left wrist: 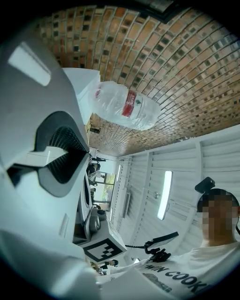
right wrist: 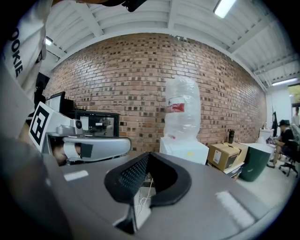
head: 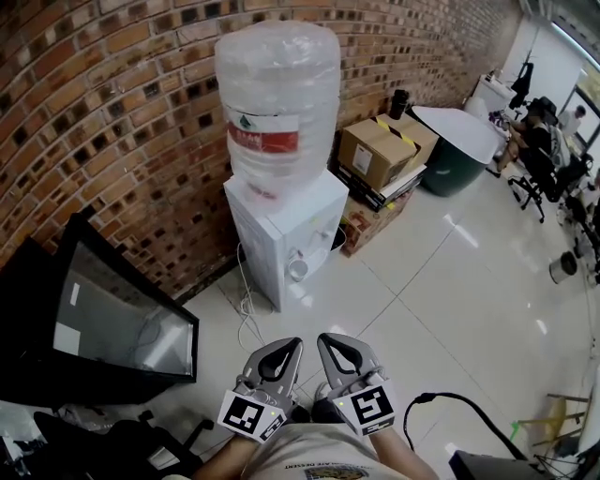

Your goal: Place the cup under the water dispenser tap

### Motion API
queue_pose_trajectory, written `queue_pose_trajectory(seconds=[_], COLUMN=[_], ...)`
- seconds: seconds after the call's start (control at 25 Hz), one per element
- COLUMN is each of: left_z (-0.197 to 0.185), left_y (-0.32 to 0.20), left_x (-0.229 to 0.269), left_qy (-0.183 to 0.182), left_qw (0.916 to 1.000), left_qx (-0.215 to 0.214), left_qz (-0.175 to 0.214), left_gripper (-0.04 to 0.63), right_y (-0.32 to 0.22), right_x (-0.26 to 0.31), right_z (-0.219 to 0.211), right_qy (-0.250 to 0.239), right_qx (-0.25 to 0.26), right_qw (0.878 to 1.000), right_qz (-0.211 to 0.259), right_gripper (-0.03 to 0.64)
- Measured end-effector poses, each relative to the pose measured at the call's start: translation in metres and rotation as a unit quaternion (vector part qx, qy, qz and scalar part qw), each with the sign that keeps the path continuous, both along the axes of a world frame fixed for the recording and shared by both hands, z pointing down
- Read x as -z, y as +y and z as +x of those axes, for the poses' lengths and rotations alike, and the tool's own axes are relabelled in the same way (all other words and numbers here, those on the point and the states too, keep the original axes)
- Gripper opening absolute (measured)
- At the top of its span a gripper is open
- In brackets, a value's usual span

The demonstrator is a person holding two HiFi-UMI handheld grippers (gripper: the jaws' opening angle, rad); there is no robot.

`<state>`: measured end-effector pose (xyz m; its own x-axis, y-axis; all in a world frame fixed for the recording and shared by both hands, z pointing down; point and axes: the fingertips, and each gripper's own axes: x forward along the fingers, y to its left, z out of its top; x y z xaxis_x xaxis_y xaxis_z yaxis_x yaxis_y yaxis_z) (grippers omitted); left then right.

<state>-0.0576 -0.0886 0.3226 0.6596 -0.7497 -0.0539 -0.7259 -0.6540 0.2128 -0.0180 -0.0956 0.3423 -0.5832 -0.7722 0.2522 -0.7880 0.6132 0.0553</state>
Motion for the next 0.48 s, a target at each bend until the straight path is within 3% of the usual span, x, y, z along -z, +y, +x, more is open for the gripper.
queue_pose_trajectory(seconds=[0.28,0.48], left_z=[-0.007,0.011], left_y=[0.021,0.054], left_x=[0.003,0.012], left_qy=[-0.019,-0.03], left_qw=[0.9997,0.9994], left_qx=[0.014,0.016], left_qz=[0.002,0.006], left_gripper=[-0.009,-0.009], right_y=[0.031,0.066], right_x=[-0.005,-0.003], right_z=[0.014,0.033], right_qy=[-0.003,-0.012], right_qx=[0.001,0.0], right_qw=[1.0,1.0], right_qz=[-0.006,-0.008], right_gripper=[0.006,0.006])
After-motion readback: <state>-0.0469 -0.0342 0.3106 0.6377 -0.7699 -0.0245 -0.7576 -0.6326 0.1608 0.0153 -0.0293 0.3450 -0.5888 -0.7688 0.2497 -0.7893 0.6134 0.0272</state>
